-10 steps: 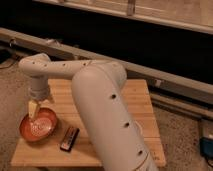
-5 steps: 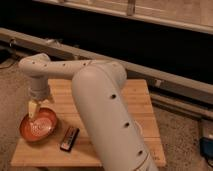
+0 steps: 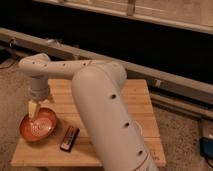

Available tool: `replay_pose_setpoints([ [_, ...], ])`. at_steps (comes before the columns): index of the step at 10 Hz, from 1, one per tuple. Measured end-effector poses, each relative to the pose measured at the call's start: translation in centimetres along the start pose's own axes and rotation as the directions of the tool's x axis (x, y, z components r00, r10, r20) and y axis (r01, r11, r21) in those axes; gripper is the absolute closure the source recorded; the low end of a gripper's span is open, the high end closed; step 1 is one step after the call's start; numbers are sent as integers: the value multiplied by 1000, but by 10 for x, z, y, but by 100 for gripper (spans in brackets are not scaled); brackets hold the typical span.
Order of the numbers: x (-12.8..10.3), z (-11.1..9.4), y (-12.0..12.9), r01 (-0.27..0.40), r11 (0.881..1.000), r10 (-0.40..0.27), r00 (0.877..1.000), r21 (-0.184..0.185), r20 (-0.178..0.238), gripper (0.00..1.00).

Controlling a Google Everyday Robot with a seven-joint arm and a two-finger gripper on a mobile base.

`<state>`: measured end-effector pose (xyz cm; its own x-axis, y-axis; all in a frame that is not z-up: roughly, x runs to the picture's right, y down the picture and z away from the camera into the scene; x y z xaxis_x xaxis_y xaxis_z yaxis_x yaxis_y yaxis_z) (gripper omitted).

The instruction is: Place the bottle in the ceramic bowl

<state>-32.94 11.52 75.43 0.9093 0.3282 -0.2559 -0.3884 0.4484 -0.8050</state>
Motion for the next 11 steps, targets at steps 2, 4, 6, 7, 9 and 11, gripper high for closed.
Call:
replay_pose_setpoints([
  [2,0,0,-2,-10,1000,10,1000,5,-3,20],
  [4,16,-2,-15,-76,997,77,997,25,-30,20],
  [6,55,-7,-50,-178,982,182,981,57,-60,20],
  [7,77,-8,-65,-229,971,234,970,70,-68,20],
  [9,122,-9,-91,-334,938,341,936,91,-80,20],
  [11,169,-12,-115,-433,895,442,892,110,-89,20],
])
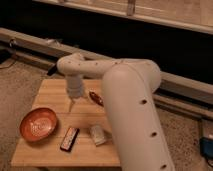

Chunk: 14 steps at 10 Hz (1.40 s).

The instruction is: Place the bottle in the ceramic bowl

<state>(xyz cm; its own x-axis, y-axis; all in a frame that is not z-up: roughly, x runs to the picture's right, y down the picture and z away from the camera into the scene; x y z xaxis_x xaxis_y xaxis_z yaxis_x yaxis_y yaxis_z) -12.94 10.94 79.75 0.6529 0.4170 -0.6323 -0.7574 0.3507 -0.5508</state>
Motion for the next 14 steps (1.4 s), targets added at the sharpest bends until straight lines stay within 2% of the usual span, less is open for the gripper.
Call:
replay_pose_setpoints([
  [2,30,1,-41,-98,995,98,995,10,-17,20],
  [3,46,0,-63,-151,988,151,988,17,-23,20],
  [4,57,-1,-81,-194,981,195,981,21,-24,20],
  [6,76,-4,-123,-287,957,288,958,25,-14,20],
  [8,79,-3,-155,-357,933,358,934,41,-10,20],
  [11,79,4,-179,-402,913,403,915,63,-4,20],
  [14,73,17,-194,-440,893,438,898,97,45,20],
])
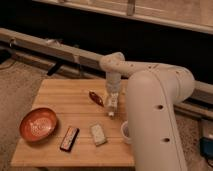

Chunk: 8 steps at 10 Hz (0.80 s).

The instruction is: Place the bottle in the ceramic bowl

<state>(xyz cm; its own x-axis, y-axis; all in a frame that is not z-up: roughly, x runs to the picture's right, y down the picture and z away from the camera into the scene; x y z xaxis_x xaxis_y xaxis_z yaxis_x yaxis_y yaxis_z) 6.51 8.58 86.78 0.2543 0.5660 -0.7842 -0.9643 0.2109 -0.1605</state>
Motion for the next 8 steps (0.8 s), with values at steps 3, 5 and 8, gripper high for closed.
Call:
replay_pose_setpoints([
  [3,-15,15,4,-20,1000,19,999,18,41,20],
  [5,-26,22,0,-35,999,33,998,25,59,20],
  [8,-43,34,-9,-42,999,42,997,-2,57,24],
])
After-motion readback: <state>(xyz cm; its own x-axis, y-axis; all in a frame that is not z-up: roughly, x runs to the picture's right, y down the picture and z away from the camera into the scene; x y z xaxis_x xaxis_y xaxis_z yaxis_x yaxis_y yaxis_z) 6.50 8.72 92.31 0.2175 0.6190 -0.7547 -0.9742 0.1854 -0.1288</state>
